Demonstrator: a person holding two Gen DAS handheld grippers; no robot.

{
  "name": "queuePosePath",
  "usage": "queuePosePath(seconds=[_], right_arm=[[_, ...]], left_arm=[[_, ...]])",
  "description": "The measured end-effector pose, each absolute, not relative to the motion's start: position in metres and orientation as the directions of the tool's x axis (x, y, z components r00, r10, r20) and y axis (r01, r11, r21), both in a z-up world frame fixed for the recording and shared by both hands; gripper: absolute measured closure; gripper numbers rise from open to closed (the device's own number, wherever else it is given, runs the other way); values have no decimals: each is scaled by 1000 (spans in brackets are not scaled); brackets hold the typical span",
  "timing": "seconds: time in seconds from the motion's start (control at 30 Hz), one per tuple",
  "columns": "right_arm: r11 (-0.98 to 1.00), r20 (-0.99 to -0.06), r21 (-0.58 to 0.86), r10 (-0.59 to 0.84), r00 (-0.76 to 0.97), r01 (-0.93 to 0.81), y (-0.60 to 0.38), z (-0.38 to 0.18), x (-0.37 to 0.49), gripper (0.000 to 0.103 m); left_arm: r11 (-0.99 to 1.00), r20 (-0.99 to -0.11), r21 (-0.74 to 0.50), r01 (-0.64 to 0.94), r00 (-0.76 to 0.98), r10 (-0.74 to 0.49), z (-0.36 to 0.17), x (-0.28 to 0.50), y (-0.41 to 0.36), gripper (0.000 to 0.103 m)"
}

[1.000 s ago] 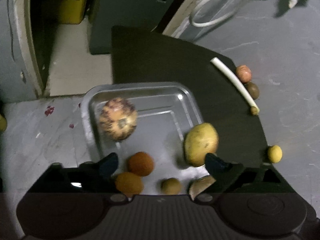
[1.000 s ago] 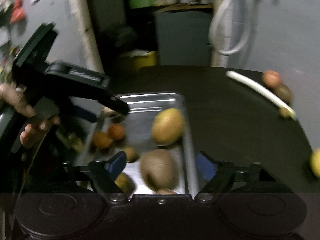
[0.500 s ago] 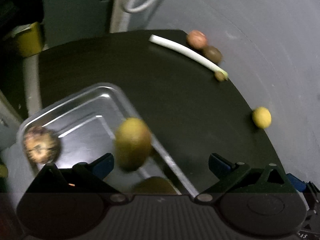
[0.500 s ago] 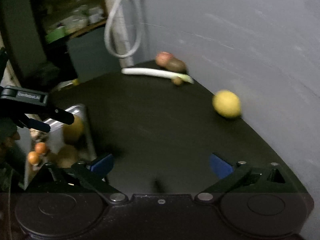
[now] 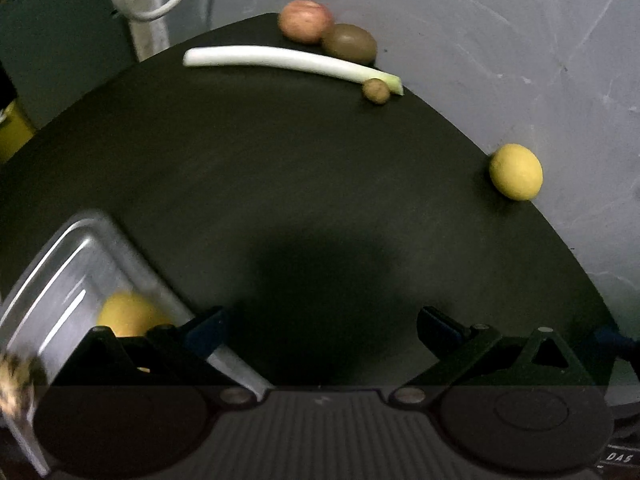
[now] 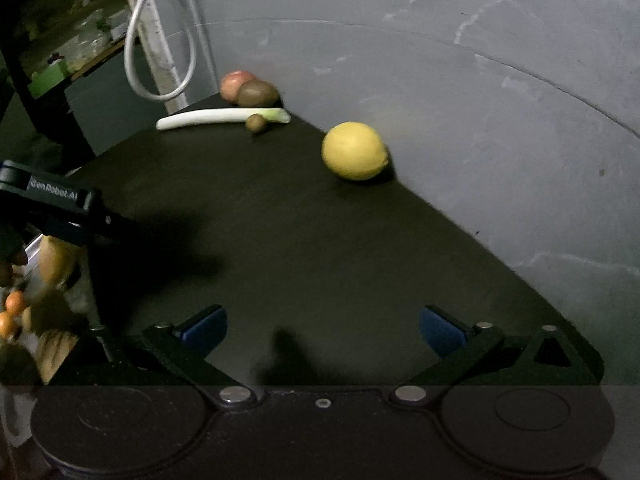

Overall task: Organize fruits
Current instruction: 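Move both tools back toward the lemon and remaining brown fruit, then grasp the small brown fruit with the left tool while the right tool grasps the yellow lemon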

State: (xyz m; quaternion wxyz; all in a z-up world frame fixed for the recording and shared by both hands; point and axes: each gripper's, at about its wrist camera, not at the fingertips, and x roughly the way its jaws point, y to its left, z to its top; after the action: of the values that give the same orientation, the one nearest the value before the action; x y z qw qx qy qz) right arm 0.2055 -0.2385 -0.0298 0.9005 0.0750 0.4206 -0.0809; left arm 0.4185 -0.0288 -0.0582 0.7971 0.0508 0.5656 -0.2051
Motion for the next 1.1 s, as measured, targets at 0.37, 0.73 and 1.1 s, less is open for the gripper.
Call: queuePosePath(seconds=[0.37,0.73,1.1], right_arm=[[954,-745,96,-120,656,284,-268,-43,258,1],[943,-722,113,-139,678,313,-271,-62,308,1],[930,-679,104,-192,708,352,-268,-78,335,1]], left_arm=[[902,-901,-147,407,321,-292,-74,463,-73,1],[898,-865,-131,420,394,-310,-88,508,-100,1],[890,-820,-139,434,453,-349,-100,536,-112,1]])
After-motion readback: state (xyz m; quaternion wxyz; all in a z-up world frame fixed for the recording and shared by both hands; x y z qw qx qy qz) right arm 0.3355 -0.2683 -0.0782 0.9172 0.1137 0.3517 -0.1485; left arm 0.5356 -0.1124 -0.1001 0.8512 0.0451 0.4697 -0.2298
